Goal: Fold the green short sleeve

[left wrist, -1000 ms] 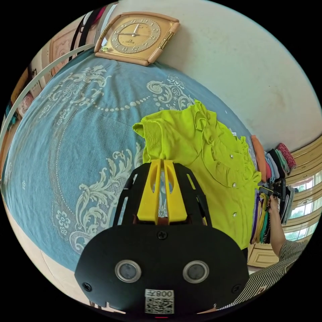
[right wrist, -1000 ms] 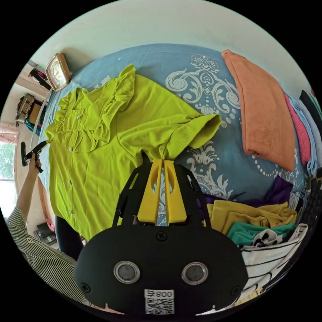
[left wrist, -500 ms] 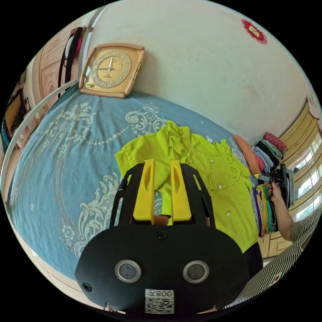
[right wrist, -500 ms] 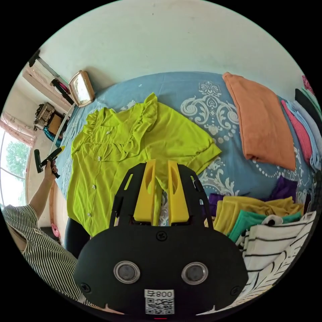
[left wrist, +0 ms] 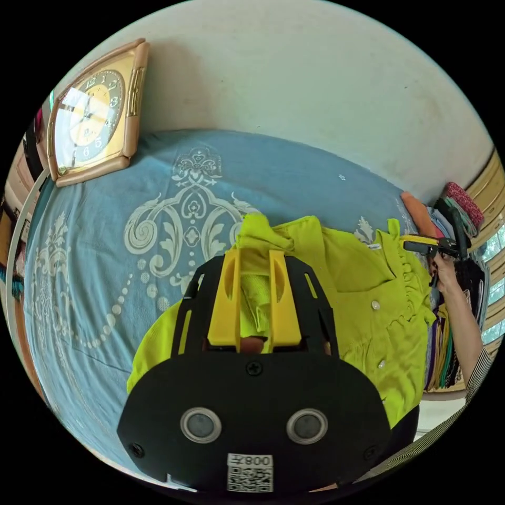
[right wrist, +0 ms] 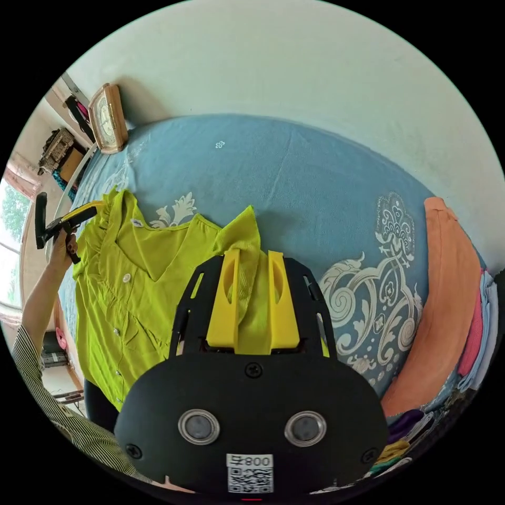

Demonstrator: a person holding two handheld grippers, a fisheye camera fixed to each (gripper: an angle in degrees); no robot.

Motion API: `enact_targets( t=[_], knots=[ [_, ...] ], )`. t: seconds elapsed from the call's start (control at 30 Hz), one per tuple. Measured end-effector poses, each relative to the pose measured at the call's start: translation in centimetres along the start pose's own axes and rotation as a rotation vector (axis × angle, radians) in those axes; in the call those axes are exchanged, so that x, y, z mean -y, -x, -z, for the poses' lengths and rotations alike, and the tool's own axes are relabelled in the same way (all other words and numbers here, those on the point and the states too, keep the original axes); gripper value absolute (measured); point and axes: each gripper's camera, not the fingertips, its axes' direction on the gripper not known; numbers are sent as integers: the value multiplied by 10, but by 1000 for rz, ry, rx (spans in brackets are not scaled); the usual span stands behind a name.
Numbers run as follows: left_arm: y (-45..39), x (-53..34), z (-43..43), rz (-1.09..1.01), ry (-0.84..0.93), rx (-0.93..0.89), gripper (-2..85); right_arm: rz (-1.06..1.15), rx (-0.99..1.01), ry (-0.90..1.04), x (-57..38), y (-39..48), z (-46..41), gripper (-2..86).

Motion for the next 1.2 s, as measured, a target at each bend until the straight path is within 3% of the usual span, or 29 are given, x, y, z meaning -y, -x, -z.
enact_targets(
  t=[0.03, 0.17, 0.27, 0.37, 0.47, 0.53, 0.7, 0.8, 0.87, 1.0, 1.07, 1.2],
  knots=[
    [8, 2, -24, 4, 60, -1, 52, 1, -12, 34, 3, 2, -14, 73],
    [16, -6, -34, -19, -13, 33, 17, 33, -32, 14, -6, 11, -11, 16],
    [25, -15, -20, -21, -130, 8, 14, 36, -122, -77, -25, 16, 14, 8],
    [39, -16, -50, -4, -94, -3, 19, -6, -66, -160, -36, 8, 32, 6],
    [47, -21, -93, -19, -5, 67, 32, -44, -52, -89, -27, 0, 3, 7],
    [58, -29, -95, 5, -50, 33, 43, -99, -60, -36, -25, -7, -13, 9],
    [77, -58, -84, -14, -193, -45, 58, -164, -56, -213, -51, -12, 29, 8],
    [72, -61, -102, -72, -217, -73, 52, -75, 25, -293, -63, 10, 43, 7],
    [67, -49, -140, -105, -145, -89, 39, -6, 11, -274, -57, 33, 35, 4],
    [70, -36, -203, -109, -35, -24, 17, 13, -233, -67, -27, 62, -26, 2],
    [83, -36, -217, -104, -30, -37, 9, 31, -288, -167, -36, 71, -24, 1],
    [107, -54, -218, -95, -57, -104, 5, 18, -258, -110, -40, 68, -16, 0]
  ],
)
